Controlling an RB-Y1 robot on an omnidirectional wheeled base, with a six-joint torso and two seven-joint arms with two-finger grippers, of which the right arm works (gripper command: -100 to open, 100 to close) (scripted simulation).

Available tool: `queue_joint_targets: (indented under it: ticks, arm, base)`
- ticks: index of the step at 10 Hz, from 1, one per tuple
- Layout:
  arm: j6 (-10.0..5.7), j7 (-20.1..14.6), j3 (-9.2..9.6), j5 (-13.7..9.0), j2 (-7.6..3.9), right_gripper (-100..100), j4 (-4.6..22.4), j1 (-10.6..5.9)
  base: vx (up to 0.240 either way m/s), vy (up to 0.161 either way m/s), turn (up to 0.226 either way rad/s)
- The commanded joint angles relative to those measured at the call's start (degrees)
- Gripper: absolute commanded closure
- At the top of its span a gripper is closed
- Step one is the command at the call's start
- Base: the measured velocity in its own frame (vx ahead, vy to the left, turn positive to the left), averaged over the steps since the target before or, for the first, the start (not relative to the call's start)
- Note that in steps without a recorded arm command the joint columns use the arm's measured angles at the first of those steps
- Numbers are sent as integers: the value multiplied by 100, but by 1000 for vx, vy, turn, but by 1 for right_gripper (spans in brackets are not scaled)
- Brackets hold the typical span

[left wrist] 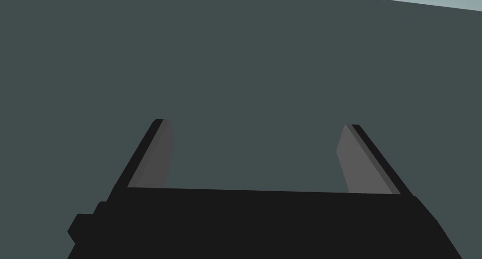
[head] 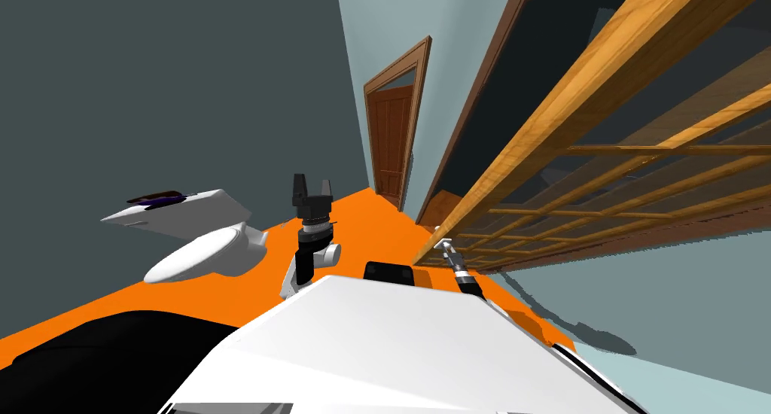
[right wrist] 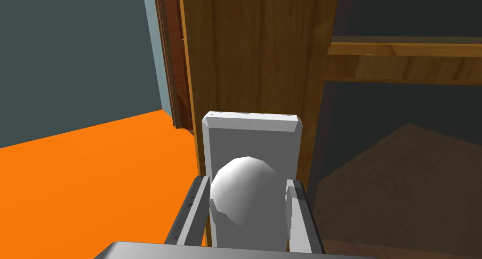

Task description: Pull the door open

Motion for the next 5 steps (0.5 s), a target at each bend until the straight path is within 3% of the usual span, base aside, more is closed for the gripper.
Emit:
queue_joint_targets:
  ticks: [1, 5]
  arm:
    - [-127, -49, 52, 28, -44, 100, -5, 74]
    - [-487, -205, 174, 96, -146, 100, 154, 175]
  base:
    - [-229, -70, 153]
    - [-216, -88, 152]
